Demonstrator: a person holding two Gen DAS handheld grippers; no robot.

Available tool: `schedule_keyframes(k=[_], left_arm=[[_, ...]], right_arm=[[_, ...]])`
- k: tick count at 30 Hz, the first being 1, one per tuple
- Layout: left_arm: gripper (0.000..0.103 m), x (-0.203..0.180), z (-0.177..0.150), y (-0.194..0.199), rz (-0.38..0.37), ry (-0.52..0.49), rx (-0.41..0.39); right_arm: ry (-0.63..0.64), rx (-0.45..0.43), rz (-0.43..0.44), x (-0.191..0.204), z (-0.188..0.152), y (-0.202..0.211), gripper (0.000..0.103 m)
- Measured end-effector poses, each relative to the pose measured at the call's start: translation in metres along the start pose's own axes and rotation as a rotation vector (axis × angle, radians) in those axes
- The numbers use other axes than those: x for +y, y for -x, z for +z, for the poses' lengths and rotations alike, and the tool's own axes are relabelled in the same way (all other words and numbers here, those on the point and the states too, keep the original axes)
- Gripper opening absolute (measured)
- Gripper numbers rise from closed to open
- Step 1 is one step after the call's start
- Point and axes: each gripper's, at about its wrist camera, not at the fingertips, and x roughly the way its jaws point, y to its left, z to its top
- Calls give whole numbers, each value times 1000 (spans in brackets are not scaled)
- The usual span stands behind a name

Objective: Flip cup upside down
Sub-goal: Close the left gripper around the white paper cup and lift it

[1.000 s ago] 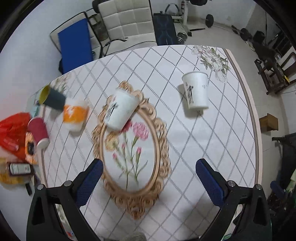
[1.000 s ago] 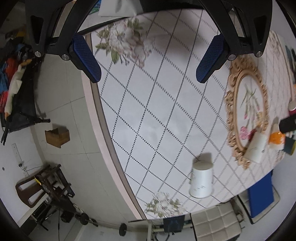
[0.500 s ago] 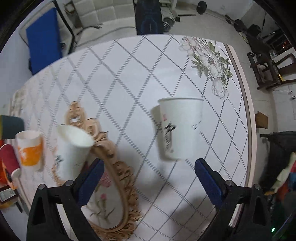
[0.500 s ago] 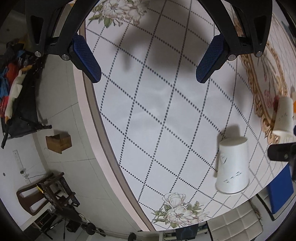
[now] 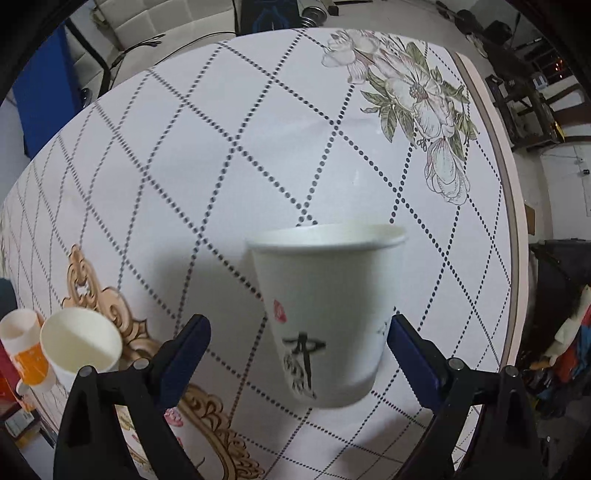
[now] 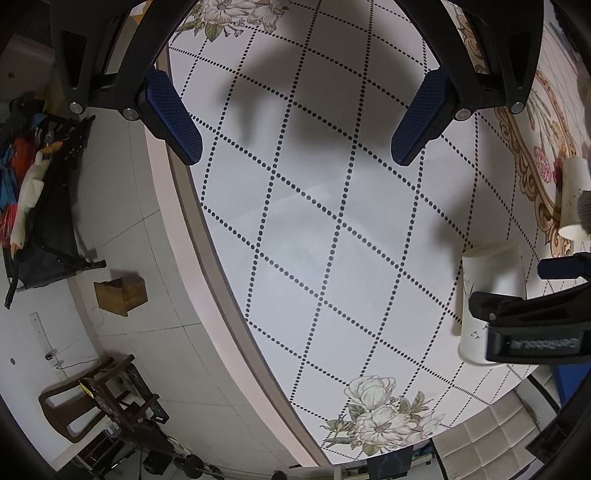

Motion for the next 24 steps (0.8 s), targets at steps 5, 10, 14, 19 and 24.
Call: schedule_keyframes(k=[5,10,14,19,24], left_arm=[[66,-12,10,-12,-1,-38,-8],[59,-15,13,-20,5,-52,-30],[59,-17,13,-17,9,-57,-52],[58,-24,18,-10,15,-63,-59],[58,-27,4,4,13,-75,-72]], right_arm=[[3,1,-4,-4,7,-2,103],[1,1,-4,-6,10,-3,103],[-1,1,-1,-8,12,-5,103],[-3,-3,1,-10,11,-5,103],[-8,-3,-2,-16,5,-2,103]])
